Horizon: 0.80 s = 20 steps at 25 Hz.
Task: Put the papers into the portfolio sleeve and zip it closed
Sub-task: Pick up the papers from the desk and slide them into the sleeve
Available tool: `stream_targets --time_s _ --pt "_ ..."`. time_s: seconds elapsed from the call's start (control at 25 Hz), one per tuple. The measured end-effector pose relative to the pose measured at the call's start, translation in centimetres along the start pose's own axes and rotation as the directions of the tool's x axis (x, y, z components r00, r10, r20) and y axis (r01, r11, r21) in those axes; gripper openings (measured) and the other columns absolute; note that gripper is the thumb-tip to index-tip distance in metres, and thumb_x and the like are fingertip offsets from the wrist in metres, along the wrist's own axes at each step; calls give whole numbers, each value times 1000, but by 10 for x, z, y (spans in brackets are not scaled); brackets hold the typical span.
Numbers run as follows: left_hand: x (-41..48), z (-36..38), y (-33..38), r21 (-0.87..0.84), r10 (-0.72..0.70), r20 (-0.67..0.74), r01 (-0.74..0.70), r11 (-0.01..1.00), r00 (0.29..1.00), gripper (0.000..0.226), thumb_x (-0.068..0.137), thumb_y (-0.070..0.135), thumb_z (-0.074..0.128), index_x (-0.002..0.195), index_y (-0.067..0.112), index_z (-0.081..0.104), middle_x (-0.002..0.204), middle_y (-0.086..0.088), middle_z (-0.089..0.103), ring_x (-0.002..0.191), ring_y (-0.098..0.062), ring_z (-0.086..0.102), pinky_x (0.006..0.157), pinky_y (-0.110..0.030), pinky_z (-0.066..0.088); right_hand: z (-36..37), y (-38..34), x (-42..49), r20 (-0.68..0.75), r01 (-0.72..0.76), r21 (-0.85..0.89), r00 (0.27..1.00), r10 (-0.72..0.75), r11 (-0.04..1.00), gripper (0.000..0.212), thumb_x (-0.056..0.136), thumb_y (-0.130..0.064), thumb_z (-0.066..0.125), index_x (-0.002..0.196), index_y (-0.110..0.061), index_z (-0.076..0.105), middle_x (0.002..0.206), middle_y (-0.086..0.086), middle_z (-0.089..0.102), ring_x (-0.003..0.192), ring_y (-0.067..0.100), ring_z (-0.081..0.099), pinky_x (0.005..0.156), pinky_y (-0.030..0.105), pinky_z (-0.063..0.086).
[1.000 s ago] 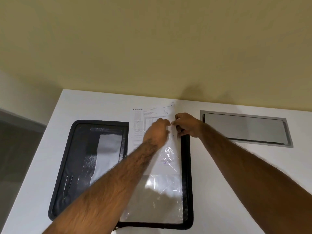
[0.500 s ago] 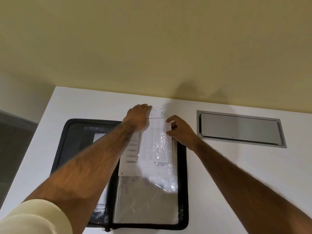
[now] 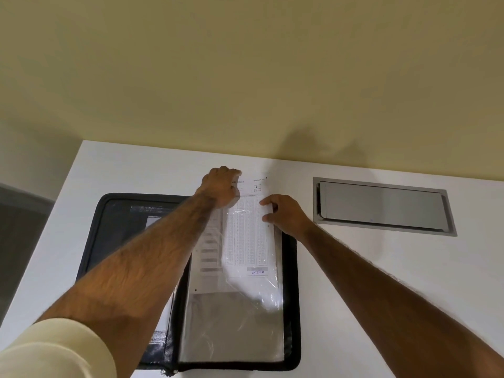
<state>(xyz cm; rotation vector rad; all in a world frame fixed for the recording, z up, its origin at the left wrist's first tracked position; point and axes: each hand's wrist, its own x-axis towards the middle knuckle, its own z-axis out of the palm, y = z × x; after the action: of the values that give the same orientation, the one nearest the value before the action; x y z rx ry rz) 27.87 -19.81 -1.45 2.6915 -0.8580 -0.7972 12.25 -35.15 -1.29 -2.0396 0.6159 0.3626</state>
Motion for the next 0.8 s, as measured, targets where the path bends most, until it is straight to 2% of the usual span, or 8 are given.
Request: stream_targets --time_s 0.04,0.12,0.24,0.32,0.4,0.56,0.68,0.8 --pt "0 0 0 -7 0 2 0 1000 1000 59 94 11 50 152 22 42 148 -11 47 138 -34 37 114 -45 33 1 1 0 18 5 -34 1000 -5 999 39 83 -6 75 121 -14 66 110 -7 56 99 11 53 91 24 45" --pt "1 1 0 -15 4 4 -4 1000 1000 57 95 11 49 150 22 45 148 -11 47 138 -34 37 113 -45 34 3 2 1 9 14 -53 1000 -14 998 35 84 -5 74 118 -13 68 110 -5 58 98 11 54 90 22 44" --pt "0 2 -1 -15 -2 1 2 1000 1000 55 95 10 45 149 23 46 148 -10 47 137 -33 38 112 -46 34 6 0 3 -61 32 -35 998 -34 999 11 86 -2 69 94 -7 75 99 3 73 87 11 63 82 20 50" --pt "-2 2 -1 -23 1 -7 -1 1000 1000 55 95 9 44 149 24 46 147 -8 48 136 -33 38 111 -46 33 8 -1 2 -115 48 -39 992 -52 998 13 87 -1 64 84 -7 75 89 4 74 79 8 65 72 14 48" --pt "-5 3 1 -28 20 -11 -21 999 1000 53 96 11 43 147 25 48 146 -7 51 135 -31 40 110 -45 32 9 -4 1 -152 65 -36 986 -70 997 18 87 0 63 77 -12 73 82 -3 70 74 4 63 66 9 41" --pt "-16 8 5 -41 49 -53 -51 998 997 41 103 26 42 142 24 56 140 -5 59 132 -30 44 108 -45 34 14 -7 3 -219 77 -23 972 -80 997 27 84 -3 66 68 -24 63 81 -13 60 77 -1 59 65 8 38" --pt "-27 14 4 -67 55 -72 -60 996 996 42 107 39 35 137 24 61 134 -5 62 127 -30 48 104 -44 35 20 -7 5 -276 69 -8 959 -69 998 32 84 -5 65 66 -30 59 80 -18 59 78 -3 58 68 9 38" --pt "-41 21 3 -84 82 -100 -90 992 992 46 108 45 29 132 26 64 127 -4 65 121 -29 53 101 -42 38 27 -4 8 -309 43 38 951 -29 998 21 84 -8 63 73 -25 64 85 -11 64 83 2 60 75 18 44"
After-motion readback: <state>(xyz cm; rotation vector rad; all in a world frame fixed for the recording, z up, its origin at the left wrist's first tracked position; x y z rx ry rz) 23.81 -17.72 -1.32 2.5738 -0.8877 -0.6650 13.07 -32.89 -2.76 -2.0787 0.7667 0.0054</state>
